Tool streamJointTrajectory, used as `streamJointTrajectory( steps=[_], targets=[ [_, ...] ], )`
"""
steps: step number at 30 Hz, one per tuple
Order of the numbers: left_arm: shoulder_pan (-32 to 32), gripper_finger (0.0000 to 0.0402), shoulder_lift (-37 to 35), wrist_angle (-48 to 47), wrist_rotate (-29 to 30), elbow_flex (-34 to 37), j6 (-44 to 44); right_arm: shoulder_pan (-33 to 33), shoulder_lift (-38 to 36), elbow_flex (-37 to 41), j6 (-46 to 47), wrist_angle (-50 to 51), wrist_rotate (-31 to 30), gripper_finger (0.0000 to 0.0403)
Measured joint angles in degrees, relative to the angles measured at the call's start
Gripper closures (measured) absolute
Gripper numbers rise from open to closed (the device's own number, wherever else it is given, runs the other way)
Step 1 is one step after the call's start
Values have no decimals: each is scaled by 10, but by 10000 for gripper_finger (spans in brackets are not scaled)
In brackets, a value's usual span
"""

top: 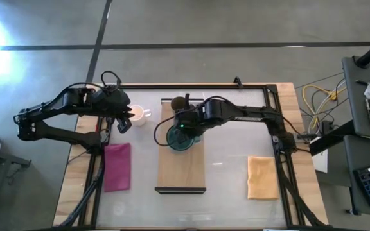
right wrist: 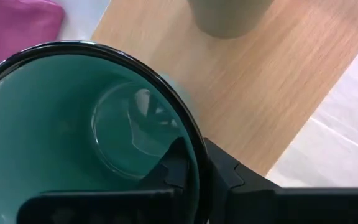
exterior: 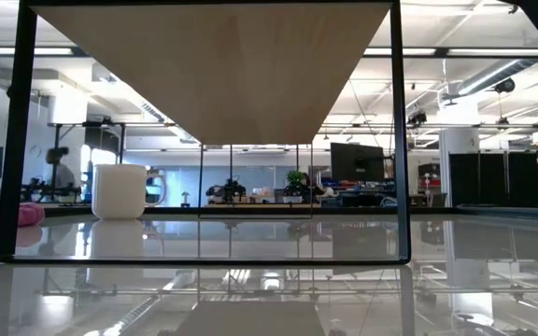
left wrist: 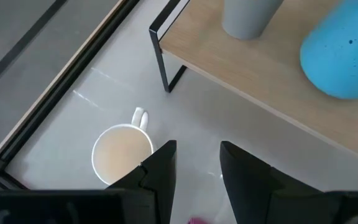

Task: Stack small to large cups/mugs on shelf
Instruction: Put the blue mug on the shelf

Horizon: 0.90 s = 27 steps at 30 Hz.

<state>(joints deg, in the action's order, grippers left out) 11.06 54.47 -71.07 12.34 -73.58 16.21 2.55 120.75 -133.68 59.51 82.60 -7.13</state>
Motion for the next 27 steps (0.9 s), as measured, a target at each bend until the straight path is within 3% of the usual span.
streamJointTrajectory(
  steps=[12, 20, 27],
  targets=[
    [0, 292, -26, 2, 15, 16, 0, -12, -3, -1, 8, 4, -35, 377],
    [0, 292, -24, 2, 15, 32, -1, -12, -3, -1, -15, 5, -8, 375],
    [0, 292, -20, 2, 34, 32, -5, -12, -3, -1, -26, 4, -19, 366]
  ],
)
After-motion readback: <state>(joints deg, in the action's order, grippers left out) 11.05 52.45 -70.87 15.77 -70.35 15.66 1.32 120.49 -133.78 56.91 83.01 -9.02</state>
